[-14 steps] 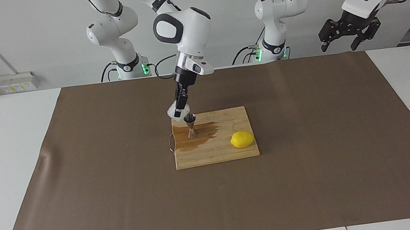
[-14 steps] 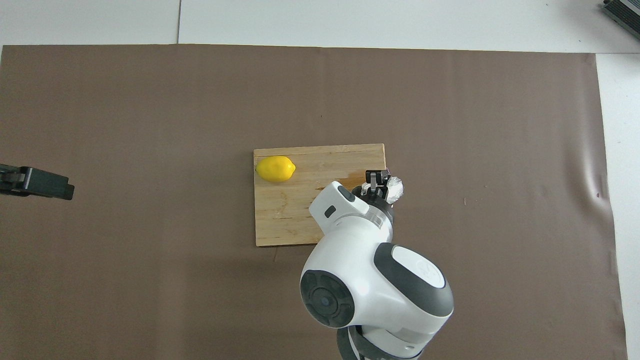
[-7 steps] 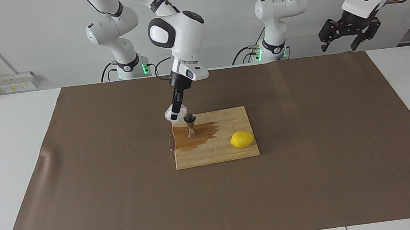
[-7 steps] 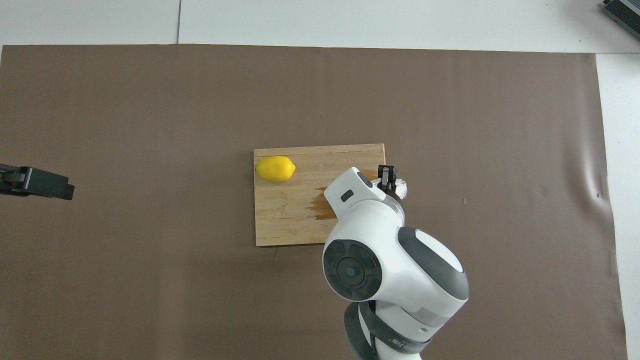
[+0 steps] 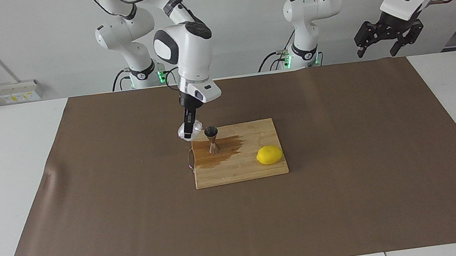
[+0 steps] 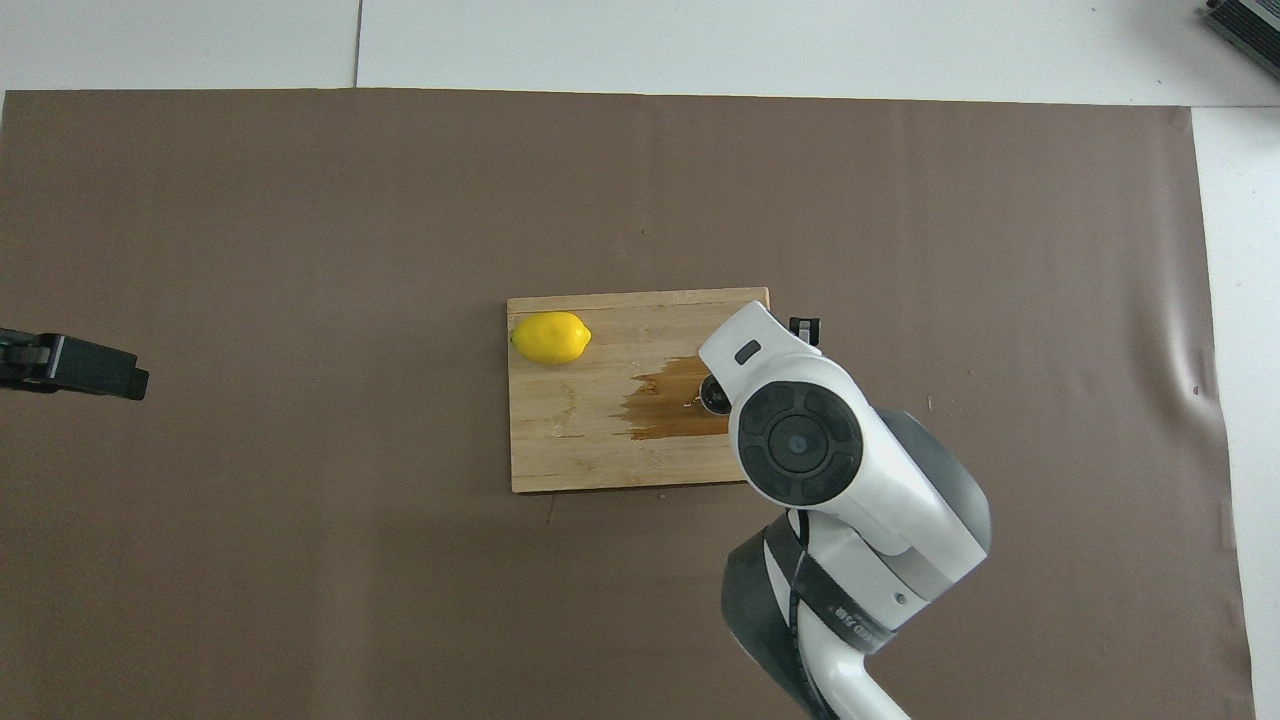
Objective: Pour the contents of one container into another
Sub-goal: 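Turn the white cup upright and carry it back toward its spot, then lower the white cup onto the table and open the right gripper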
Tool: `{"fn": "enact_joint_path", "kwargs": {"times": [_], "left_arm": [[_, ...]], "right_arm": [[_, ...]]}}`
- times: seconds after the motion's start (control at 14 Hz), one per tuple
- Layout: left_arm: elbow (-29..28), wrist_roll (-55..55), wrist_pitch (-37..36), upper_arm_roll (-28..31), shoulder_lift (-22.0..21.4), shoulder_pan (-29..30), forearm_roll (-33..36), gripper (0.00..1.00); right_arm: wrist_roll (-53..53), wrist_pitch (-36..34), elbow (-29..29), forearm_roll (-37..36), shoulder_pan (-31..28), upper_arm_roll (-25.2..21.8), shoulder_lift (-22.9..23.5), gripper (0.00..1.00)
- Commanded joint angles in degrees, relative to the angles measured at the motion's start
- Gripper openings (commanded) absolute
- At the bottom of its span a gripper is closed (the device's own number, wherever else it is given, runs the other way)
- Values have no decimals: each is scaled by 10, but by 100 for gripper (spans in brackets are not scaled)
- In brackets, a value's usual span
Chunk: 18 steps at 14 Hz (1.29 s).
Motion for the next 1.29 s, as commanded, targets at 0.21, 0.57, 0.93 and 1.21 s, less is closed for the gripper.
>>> {"fn": "enact_joint_path", "kwargs": {"times": [0.21,0.57,0.93,1.21], "left_arm": [[-15,4,-3,4,-15,-5,12,100],[-14,4,-3,4,-15,-5,12,100],[-15,4,-3,4,-15,-5,12,100],[-15,4,-3,5,-15,-5,12,100]], "right_arm": [[-277,7,7,153,-115,2,21,0],[-460,8,-14,304,-217,2,21,0],[-618,35,-57,379,-276,1,29,0],[-686,57,-87,415,-313,1,42,0]]}}
